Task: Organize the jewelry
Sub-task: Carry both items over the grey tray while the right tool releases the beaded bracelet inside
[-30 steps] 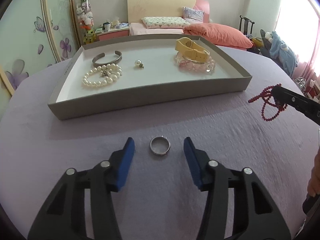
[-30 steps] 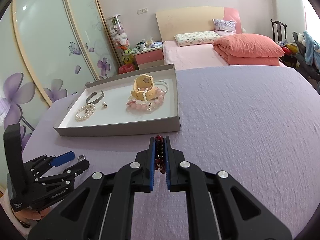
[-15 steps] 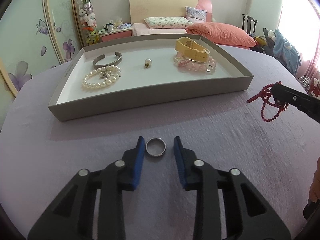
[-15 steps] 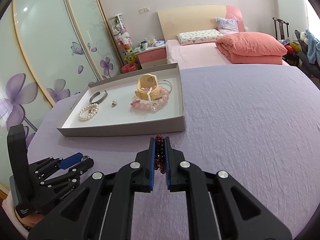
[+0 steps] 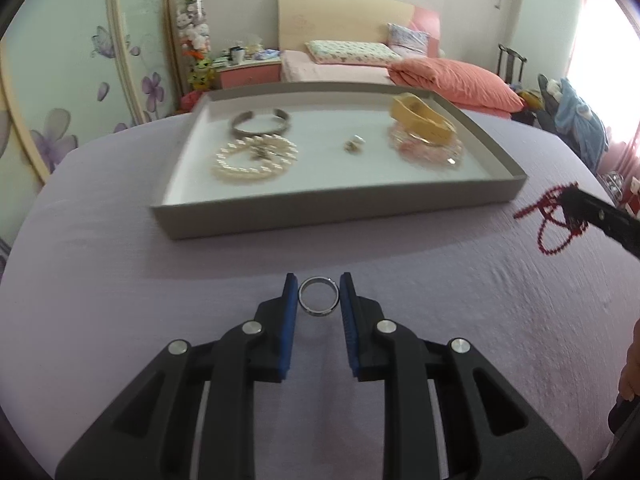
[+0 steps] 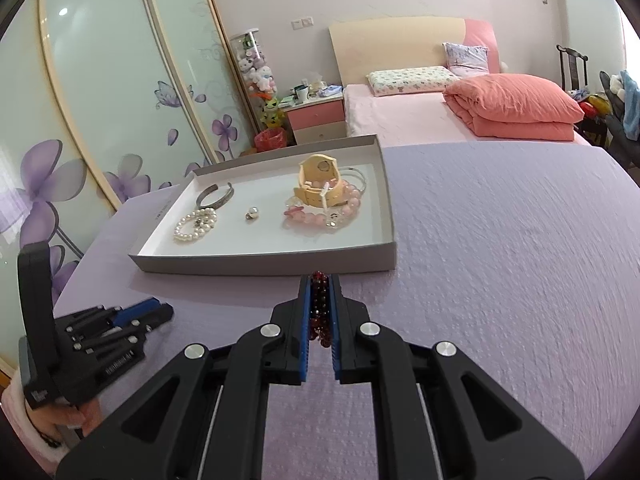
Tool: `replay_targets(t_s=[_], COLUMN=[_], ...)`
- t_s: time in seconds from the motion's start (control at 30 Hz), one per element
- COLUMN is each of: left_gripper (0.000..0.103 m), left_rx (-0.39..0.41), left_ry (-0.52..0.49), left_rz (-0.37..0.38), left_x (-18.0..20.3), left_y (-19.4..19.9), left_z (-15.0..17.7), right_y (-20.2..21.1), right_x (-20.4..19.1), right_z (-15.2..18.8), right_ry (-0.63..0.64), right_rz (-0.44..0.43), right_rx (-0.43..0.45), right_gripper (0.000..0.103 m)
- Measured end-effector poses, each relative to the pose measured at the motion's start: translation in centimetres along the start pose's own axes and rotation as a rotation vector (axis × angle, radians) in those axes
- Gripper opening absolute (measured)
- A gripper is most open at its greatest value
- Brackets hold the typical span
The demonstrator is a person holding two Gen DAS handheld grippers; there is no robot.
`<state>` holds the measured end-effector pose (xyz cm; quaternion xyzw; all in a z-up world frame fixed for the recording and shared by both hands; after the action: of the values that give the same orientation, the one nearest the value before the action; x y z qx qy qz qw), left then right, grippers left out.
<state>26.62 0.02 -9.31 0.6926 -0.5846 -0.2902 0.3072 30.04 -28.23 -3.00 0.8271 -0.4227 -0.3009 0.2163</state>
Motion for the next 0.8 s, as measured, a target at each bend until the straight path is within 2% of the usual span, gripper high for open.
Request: replay_targets(t_s=[0.27, 0.6, 0.7, 0.8], left_gripper=[0.022, 0.022, 0.022, 0.022], left_rx=[0.042, 0.051, 0.061, 0.076], left_ry=[0.080, 0.085, 0.086, 0.095], left_rz=[-0.020, -0.003, 0.004, 0.009], left_x=[-3.4, -3.4, -3.4, -3.5], left_y=[1.7, 2.2, 2.3, 2.5], left_z=[-1.0, -1.2, -1.6, -2.2], right_y=[-0.3, -0.5, -0.3, 0.1], right_x=[-2.0, -3.0, -3.2, -3.7], right_z=[-0.3, -0.8, -2.2, -4.6], right_ry=[0.041, 0.072, 0.084, 0.090], right_rz=[-0.014, -0.014, -0.001, 0.009], right_rx=[-0.004, -0.004, 0.019, 0.079], right_gripper=[0.009, 0.009, 0.009, 0.009])
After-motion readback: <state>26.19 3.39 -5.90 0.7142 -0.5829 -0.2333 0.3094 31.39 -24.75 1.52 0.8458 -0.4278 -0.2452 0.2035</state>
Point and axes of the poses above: each gripper's, at about its wrist camera, not at the fingertips, and y roughly against the way its jaws point, x to its right, z to its underside, the point moved 5 cm from there along -y, roughly the way its jaws point, and after that the axes turned 6 degrees about -z, right-handed, at the moved point
